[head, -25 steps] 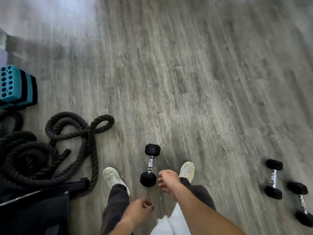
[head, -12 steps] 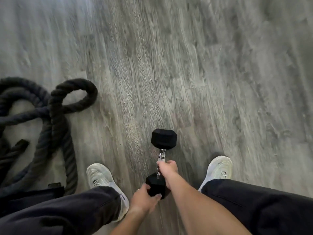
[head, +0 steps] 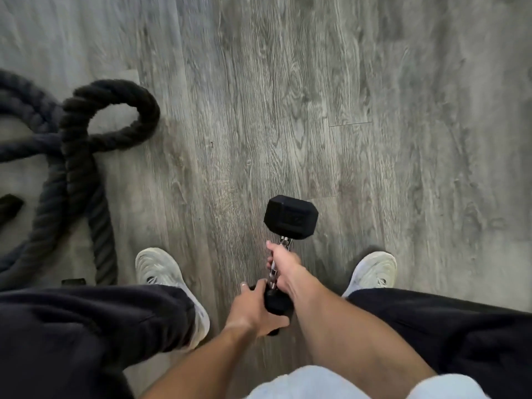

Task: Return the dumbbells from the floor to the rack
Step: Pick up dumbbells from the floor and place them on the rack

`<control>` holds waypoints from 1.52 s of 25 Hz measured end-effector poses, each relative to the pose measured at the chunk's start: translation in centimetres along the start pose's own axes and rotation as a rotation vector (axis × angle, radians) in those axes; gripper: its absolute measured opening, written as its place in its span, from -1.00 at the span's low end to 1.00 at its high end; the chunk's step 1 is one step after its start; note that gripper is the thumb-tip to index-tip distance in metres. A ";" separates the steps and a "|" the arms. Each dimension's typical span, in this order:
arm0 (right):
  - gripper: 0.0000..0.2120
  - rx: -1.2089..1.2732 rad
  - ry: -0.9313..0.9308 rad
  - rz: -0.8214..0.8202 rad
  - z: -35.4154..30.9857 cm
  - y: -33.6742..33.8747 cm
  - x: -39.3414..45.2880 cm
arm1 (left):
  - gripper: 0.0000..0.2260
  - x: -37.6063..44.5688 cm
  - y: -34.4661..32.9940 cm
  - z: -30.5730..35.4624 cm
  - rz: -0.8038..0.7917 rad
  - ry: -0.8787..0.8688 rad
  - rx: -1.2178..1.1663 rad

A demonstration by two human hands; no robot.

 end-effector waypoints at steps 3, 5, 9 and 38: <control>-0.82 0.043 -0.020 0.003 -0.4 2.0 -6.8 | -0.26 -6.9 2.0 2.1 -0.014 -0.037 0.049; -0.81 0.108 -0.020 -0.024 -1.0 3.0 -11.7 | -0.29 -12.0 3.7 3.4 -0.006 -0.060 0.076; -0.76 0.238 -0.039 -0.117 -2.6 5.5 -25.1 | -0.31 -25.3 7.9 6.7 0.050 -0.145 0.190; -0.75 -0.713 0.090 -0.394 30.8 -10.2 -66.2 | -0.39 -70.5 -4.4 -26.9 0.576 0.002 -0.512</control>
Point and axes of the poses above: each hand's wrist, its own x-axis towards the middle knuckle, its own y-axis out of the back of the hand, z = x × y, the point moved 7 cm from there along x, towards the middle knuckle, and after that the axes turned 4 degrees about -z, right-handed, at the moved point
